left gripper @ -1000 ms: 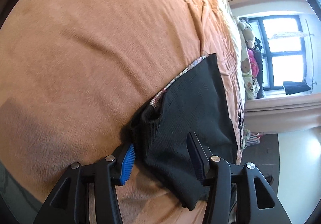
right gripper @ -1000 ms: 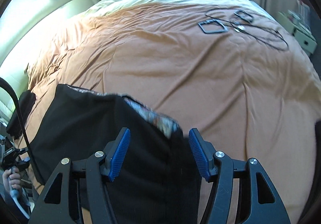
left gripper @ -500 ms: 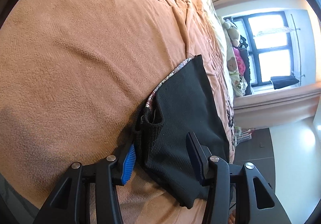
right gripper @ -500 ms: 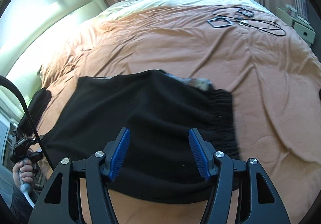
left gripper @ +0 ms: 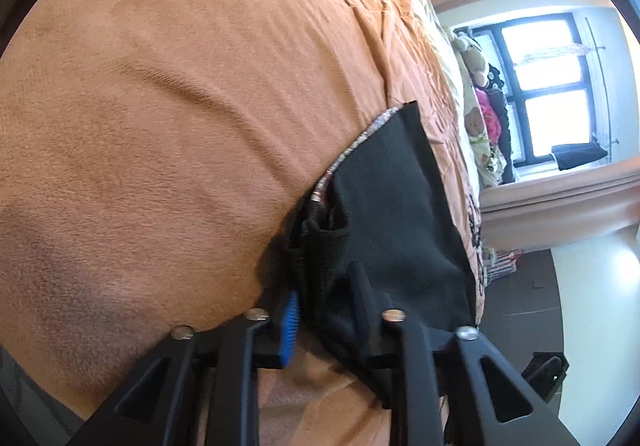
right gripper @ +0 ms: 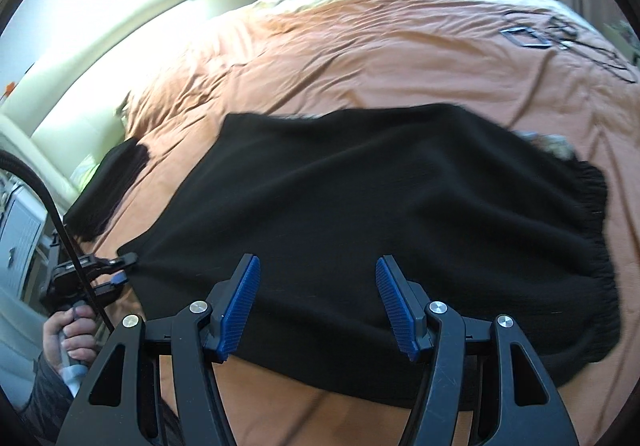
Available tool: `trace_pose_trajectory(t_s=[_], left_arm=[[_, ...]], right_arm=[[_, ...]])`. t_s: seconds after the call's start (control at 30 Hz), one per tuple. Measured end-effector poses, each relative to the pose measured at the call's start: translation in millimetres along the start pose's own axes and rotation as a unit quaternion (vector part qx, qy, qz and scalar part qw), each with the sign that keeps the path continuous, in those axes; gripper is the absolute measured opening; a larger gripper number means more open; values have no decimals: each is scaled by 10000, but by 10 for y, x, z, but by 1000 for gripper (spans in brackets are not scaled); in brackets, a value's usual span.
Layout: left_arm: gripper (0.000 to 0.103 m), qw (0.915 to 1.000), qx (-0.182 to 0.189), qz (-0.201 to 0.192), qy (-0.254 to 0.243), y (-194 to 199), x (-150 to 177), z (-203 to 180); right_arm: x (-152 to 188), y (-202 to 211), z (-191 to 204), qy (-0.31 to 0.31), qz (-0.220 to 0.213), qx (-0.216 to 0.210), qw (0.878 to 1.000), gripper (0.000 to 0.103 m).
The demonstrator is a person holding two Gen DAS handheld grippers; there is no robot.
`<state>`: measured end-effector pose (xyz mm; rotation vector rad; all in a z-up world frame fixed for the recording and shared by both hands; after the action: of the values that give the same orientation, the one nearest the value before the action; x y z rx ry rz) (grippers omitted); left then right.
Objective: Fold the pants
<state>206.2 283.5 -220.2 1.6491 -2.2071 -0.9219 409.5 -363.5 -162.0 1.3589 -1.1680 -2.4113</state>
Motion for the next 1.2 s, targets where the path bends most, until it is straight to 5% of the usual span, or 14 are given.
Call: trace_pose_trajectory(t_s=[0.07,0.27,0.5,0.87,1.2], left_arm=[[7,9999,41,-21,104,-2,-8,33],[6,9993,330,-193,32,145,-25,-109],[6,9977,598,-316,-105,269,-49,-320],[6,9959,818,-339,-190,293,-49,-454],[6,9960,816,-361,26,308,-41,-345]], right_arm=[[-17,-136,91,104,98,30,9999,59],[-66,-383,356,248,129,87,9996,59],[25,-708,510,274,329,382,9984,39],[342,-839,713,288,782,413,9957,38],[-127,-907,544,49,580,541,9968,33]])
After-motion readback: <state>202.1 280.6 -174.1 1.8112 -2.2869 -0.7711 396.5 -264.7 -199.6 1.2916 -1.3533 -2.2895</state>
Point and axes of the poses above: each gripper's, at about its wrist camera, not at the fingertips, and y roughly against the way its jaws point, z to its left, x to its underside, the point moved 2 cm from there along -y, roughly the way its jaws point, and after that the axes turned 1 degree about -z, right-handed, at the moved point
